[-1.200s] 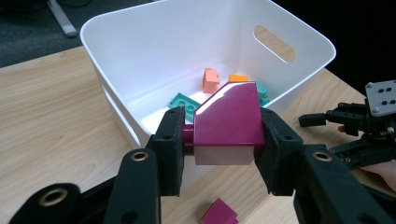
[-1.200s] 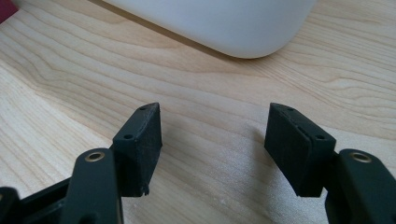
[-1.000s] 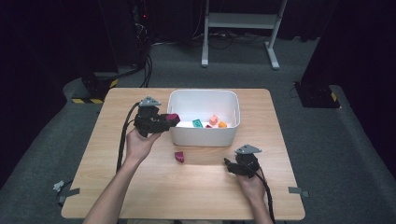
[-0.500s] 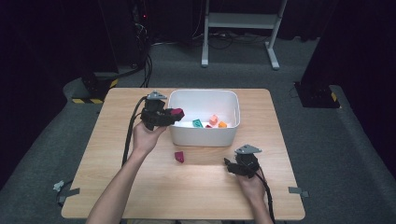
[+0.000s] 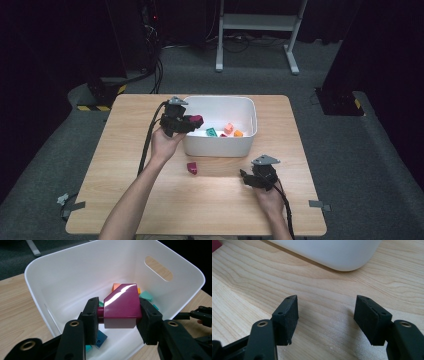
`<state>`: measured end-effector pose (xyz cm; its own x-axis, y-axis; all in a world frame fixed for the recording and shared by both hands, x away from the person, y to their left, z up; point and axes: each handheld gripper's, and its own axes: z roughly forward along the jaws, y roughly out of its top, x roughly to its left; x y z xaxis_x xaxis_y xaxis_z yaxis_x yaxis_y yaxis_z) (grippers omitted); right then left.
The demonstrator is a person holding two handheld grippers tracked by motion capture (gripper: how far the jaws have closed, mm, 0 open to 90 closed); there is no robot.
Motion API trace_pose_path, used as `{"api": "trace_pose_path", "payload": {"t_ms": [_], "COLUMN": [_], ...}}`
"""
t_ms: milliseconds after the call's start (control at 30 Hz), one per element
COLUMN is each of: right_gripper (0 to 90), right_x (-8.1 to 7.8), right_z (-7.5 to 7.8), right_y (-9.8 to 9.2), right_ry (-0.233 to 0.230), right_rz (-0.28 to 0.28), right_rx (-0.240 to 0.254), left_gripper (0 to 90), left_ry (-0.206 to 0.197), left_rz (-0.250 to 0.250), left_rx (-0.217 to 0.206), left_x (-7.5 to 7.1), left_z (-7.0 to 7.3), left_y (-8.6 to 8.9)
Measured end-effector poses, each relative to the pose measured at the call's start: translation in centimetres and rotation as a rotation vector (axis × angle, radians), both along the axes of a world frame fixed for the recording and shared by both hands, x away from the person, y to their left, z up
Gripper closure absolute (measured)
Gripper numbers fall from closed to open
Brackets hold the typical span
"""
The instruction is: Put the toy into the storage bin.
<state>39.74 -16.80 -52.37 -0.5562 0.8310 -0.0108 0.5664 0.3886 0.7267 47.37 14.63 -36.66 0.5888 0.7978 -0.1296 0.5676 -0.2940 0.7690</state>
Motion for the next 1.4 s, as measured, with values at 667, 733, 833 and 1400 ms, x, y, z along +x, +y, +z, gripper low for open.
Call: {"api": "trace_pose_path", "payload": {"t_ms": [667,733,833,1400], "right_gripper": [35.8,35.8,35.8,35.7], "right_x": [0.0,0.0,0.0,0.0], "right_z": [0.0,0.0,0.0,0.0], "right_y": [0.0,0.0,0.0,0.0], "right_ry": [-0.001,-0.002,-0.001,-0.002], "right_rz": [0.001,0.001,0.001,0.002], "right_rx": [-0.001,-0.001,-0.001,-0.001], "left_gripper": [32.7,31.4,28.9,25.0], "left_ry": [-0.042,-0.062,-0.09,-0.127], "left_rz": [0.022,0.017,0.009,0.017], "left_rx": [0.048,0.049,0.024,0.002], "left_x": [-0.2,-0.7,-1.6,-5.7], "left_z": [-0.1,0.2,0.6,0.1], "left_y": [-0.4,-0.3,0.1,3.5]}}
